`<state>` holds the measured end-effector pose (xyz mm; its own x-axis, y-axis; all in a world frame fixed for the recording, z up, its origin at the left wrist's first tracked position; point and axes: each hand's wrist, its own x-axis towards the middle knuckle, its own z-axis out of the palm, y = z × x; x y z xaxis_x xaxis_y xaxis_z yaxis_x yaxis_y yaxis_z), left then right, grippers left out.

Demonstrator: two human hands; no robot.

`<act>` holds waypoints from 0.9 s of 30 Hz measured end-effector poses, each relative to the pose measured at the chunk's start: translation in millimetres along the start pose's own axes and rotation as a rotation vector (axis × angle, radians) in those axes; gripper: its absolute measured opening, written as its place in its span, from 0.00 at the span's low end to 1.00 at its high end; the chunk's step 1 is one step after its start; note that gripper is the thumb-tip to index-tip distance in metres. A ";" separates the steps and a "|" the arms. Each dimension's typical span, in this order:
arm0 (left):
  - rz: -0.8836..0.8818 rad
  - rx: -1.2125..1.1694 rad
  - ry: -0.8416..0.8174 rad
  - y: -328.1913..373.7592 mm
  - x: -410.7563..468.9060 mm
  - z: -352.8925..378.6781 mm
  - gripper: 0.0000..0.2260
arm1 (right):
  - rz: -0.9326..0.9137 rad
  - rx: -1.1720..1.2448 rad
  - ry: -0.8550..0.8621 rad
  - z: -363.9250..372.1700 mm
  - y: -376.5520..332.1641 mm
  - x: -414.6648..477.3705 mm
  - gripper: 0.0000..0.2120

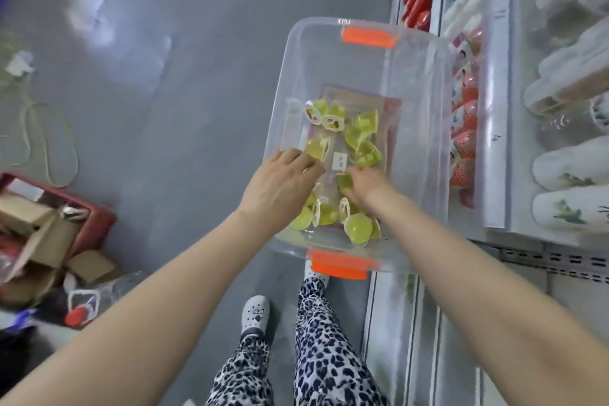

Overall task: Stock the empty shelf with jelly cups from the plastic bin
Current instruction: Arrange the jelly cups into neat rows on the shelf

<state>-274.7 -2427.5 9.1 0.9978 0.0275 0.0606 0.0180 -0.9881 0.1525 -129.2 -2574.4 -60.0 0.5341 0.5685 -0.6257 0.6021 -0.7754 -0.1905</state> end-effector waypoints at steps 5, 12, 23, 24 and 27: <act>0.000 0.060 -0.015 1.5 0.5 1.3 0.15 | 0.026 0.006 0.040 8.7 0.6 17.1 0.21; -0.014 0.166 -0.170 8.5 5.0 -2.1 0.17 | -0.011 0.065 0.170 -34.4 -5.3 -9.8 0.27; -0.313 -0.011 -0.460 9.5 96.3 42.9 0.25 | -0.217 0.031 0.681 -90.0 46.7 -46.2 0.20; -0.353 -0.032 -0.478 4.9 102.2 51.4 0.28 | -0.228 0.039 0.697 -87.2 48.2 -44.1 0.19; -0.410 -0.076 -0.539 -4.2 111.2 72.7 0.31 | -0.247 0.073 0.751 -82.0 49.6 -39.9 0.19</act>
<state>-159.2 -2431.3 -56.5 0.8044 0.2988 -0.5135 0.4165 -0.9000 0.1287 -72.0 -2613.0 17.5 0.6634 0.7396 0.1138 0.7288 -0.6040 -0.3226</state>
